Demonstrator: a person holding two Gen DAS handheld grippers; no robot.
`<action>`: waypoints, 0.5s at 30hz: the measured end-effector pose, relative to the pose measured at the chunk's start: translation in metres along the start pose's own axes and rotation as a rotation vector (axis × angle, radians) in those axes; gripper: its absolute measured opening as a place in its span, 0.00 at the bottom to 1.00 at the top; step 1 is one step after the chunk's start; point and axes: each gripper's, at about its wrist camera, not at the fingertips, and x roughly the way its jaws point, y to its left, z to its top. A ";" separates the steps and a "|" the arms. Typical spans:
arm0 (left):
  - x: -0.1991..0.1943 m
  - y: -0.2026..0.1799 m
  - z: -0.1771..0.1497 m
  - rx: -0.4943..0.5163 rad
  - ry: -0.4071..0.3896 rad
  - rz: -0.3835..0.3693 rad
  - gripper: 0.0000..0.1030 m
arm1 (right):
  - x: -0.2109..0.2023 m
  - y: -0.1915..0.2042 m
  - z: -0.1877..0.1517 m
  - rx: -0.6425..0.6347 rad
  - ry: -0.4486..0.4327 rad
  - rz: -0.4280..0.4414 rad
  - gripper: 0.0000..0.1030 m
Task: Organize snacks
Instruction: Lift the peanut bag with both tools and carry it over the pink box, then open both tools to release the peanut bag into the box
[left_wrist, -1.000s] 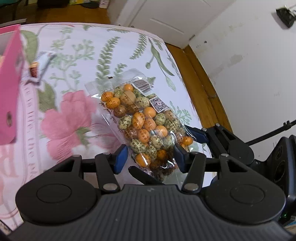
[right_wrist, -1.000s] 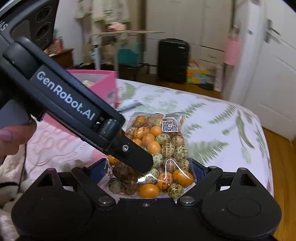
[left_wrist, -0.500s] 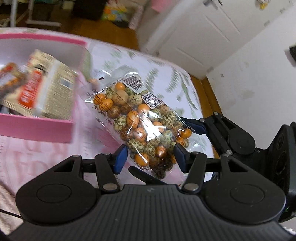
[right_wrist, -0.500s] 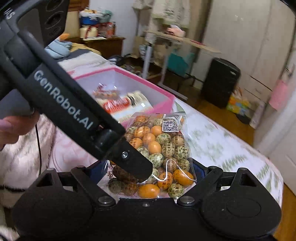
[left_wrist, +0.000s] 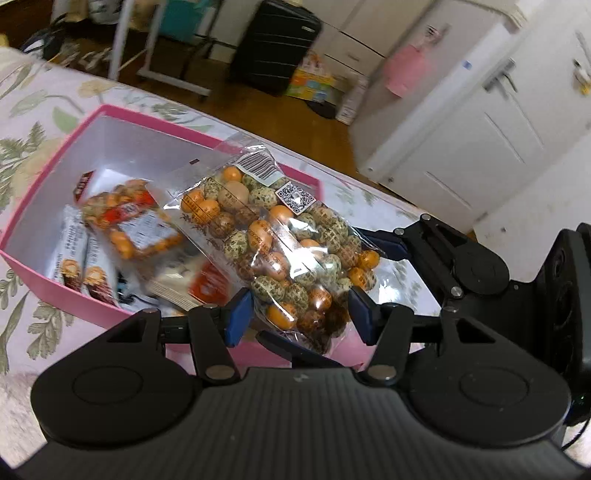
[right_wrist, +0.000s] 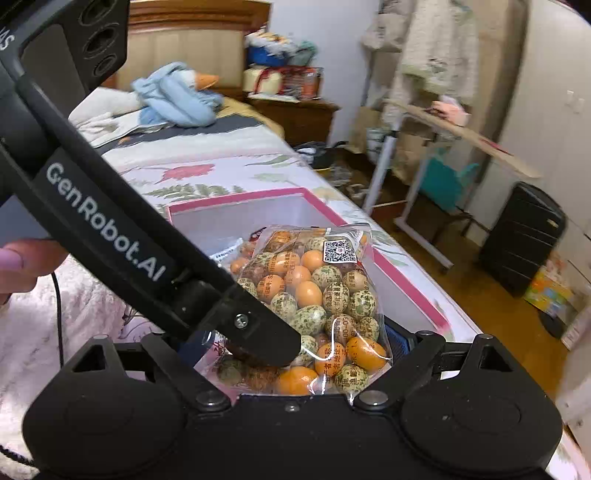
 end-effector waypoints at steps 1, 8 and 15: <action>0.002 0.006 0.003 -0.014 -0.007 0.010 0.53 | 0.006 -0.002 0.004 -0.017 0.002 0.015 0.91; 0.022 0.032 0.010 -0.079 -0.013 0.097 0.53 | 0.043 -0.003 0.016 -0.123 0.025 0.091 0.95; 0.020 0.037 0.007 -0.052 -0.077 0.173 0.55 | 0.050 0.015 -0.002 -0.245 0.051 -0.135 0.95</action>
